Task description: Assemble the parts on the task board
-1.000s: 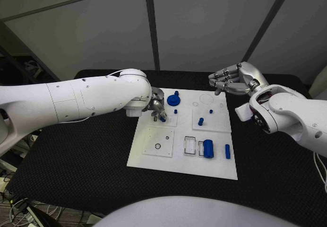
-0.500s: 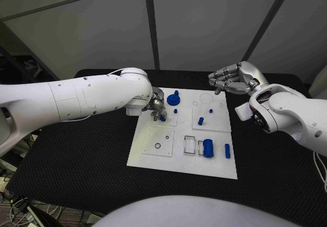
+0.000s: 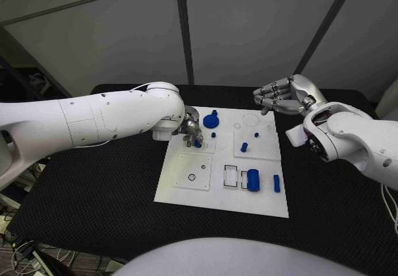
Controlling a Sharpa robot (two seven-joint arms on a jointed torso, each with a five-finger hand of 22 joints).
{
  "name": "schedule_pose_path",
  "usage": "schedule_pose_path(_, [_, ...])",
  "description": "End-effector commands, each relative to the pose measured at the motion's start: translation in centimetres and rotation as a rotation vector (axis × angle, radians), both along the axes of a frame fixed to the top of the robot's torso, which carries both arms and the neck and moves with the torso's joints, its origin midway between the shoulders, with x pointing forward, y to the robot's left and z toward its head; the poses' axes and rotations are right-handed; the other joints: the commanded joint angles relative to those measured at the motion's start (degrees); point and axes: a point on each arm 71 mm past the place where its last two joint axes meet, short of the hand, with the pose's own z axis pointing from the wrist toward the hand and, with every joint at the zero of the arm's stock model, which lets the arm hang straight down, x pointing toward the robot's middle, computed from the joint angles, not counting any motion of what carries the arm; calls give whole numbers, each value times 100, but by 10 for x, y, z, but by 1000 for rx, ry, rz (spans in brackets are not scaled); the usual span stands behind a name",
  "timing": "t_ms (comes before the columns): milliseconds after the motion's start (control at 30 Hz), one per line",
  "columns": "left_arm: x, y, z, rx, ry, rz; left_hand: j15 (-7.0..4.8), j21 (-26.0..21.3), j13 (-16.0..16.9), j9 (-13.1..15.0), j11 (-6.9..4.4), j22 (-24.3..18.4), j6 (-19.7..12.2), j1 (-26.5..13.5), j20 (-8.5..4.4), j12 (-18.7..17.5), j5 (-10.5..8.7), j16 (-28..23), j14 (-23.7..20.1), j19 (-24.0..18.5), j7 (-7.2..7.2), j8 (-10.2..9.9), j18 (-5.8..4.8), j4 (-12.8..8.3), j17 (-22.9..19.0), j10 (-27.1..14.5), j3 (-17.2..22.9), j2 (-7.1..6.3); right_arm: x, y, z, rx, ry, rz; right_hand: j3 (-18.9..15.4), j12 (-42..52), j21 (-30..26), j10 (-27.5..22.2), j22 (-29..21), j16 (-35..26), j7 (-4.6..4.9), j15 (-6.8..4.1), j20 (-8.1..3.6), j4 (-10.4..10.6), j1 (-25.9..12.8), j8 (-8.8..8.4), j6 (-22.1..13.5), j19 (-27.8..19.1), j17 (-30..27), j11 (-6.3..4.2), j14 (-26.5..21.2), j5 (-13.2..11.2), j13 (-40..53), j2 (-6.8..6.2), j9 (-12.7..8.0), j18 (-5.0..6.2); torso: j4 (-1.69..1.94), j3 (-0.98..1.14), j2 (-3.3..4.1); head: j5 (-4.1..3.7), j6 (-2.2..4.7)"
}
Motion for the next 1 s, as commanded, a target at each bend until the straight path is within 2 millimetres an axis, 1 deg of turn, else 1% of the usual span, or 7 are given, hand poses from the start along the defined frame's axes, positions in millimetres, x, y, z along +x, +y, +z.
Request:
schedule_pose_path(33, [-3, -2, -4, 11, 22, -12, -39, 13, 13, -5, -11, 756, 80, -60, -29, 28, 32, 1, 504, 27, -20, -35, -112, 18, 1231, 3, -48, 12, 0, 1, 1, 1, -6, 8, 23, -17, -20, -25, -10, -32, -8, 0, 9, 13, -47, -11, -34, 43, -5, 12, 51, 26, -5, -23, 5, 65, 1, 0, 2, 0, 2])
schedule_pose_path(300, [-2, -4, -3, 10, 17, -11, -42, 32, 62, -2, -15, 777, 108, -107, -32, 67, 31, 2, 505, 44, -26, -48, -118, 52, 1232, 22, -85, 48, 0, 1, 1, 1, -6, 8, 23, -17, -20, -25, -10, -32, -8, 0, 9, 13, -47, -11, -34, 43, -5, 12, 51, 26, -5, -23, 5, 65, -4, 5, 4, -8, -6])
schedule_pose_path(1000, [1, -6, -4, 24, 27, -20, -49, 51, 144, -8, -23, 803, 185, -304, -41, 133, 35, 1, 505, 66, -37, -118, -126, 176, 1232, 55, -196, 149, 0, -1, 1, -1, -3, 7, 23, -17, -22, -25, -11, -36, -7, 1, 9, 14, -49, -11, -35, 44, -7, 13, 52, 29, -7, -24, 5, 65, -1, 3, 0, -31, -4])
